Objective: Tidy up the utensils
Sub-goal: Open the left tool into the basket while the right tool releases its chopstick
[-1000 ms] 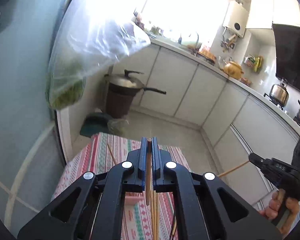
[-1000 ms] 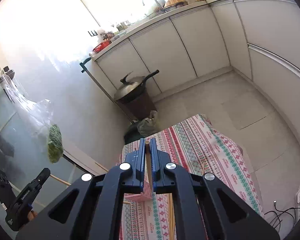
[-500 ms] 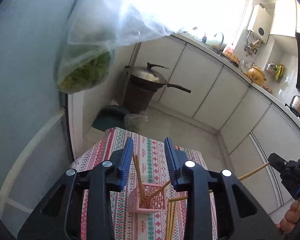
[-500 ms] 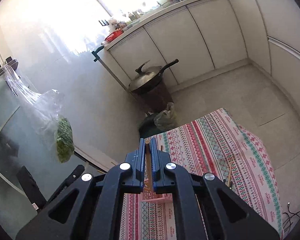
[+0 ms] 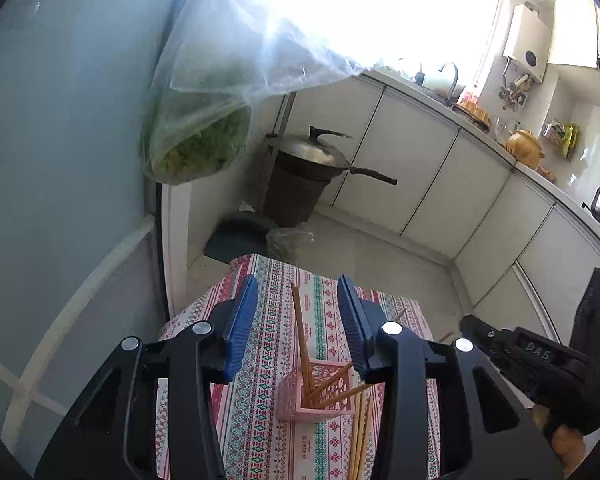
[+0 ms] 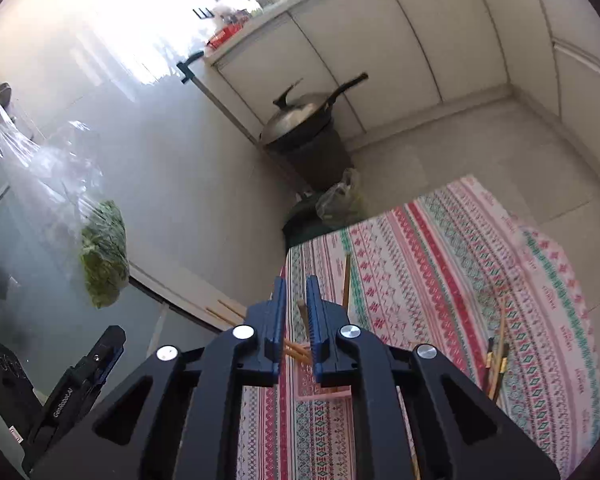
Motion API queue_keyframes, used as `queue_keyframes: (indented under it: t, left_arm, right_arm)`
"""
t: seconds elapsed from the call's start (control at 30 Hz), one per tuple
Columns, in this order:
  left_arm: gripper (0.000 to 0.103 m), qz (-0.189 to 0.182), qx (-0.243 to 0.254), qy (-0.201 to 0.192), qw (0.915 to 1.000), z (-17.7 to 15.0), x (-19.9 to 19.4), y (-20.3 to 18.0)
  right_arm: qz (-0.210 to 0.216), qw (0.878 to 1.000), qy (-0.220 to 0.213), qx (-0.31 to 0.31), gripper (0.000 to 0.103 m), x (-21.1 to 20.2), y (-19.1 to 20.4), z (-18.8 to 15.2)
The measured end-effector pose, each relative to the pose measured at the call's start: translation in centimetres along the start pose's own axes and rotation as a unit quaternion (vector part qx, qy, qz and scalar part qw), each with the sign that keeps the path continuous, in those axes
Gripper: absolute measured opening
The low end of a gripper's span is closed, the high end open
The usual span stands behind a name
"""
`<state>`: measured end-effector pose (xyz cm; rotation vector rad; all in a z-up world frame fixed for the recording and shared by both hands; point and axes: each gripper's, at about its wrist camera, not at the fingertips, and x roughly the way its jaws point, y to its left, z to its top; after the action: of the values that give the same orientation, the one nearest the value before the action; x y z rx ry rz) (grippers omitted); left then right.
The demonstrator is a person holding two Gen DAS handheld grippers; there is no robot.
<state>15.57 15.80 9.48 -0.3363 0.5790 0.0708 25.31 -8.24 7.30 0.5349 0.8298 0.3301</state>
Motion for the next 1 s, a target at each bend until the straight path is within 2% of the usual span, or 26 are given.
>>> queue_keyframes:
  t: [0.03,0.1,0.17,0.23,0.3,0.37,0.47,0.6,0.73,0.87,1.0]
  left_arm:
    - [0.039,0.001,0.006,0.003,1.0,-0.2,0.2,-0.3]
    - [0.039,0.007,0.022,0.003,0.9997,-0.6,0.2,-1.0]
    - [0.04,0.015,0.039,-0.002,0.9991,-0.9,0.0,-1.9]
    - [0.041,0.017,0.049,-0.004,0.9987,-1.1,0.0,-2.6]
    - [0.042,0.018,0.057,-0.004,0.9982,-1.4,-0.1,-3.3]
    - [0.048,0.021,0.065,-0.005,0.9976,-1.7,-0.2,-3.8]
    - [0.058,0.025,0.068,-0.01,0.9973,-2.1,-0.4,-4.3]
    - [0.058,0.028,0.085,-0.004,0.996,-2.8,-0.5,-5.1]
    - [0.063,0.031,0.098,-0.003,0.9947,-3.5,-0.6,-5.9]
    - [0.072,0.036,0.111,-0.006,0.9932,-4.3,-0.7,-6.5]
    - [0.074,0.041,0.117,-0.003,0.9922,-5.0,-0.6,-6.7]
  right_arm:
    - [-0.009,1.0,0.011,0.009,0.015,0.8,-0.5,-0.4]
    - [-0.028,1.0,0.003,-0.01,0.016,0.8,-0.3,-0.8]
    - [-0.05,0.997,-0.023,-0.046,0.028,-0.3,0.6,-1.0]
    - [-0.058,0.995,-0.048,-0.065,0.035,-1.7,1.2,-1.2]
    - [-0.067,0.992,-0.066,-0.085,0.036,-2.9,1.7,-1.5]
    - [-0.076,0.989,-0.076,-0.102,0.037,-3.7,1.9,-1.8]
    - [-0.087,0.986,-0.081,-0.118,0.042,-4.5,1.7,-2.5]
    - [-0.105,0.981,-0.085,-0.141,0.044,-5.1,1.6,-3.2]
    - [-0.119,0.977,-0.088,-0.156,0.058,-5.6,1.5,-3.8]
    - [-0.138,0.971,-0.098,-0.169,0.063,-6.1,1.2,-4.4]
    - [-0.156,0.969,-0.099,-0.165,0.071,-6.3,0.2,-4.7]
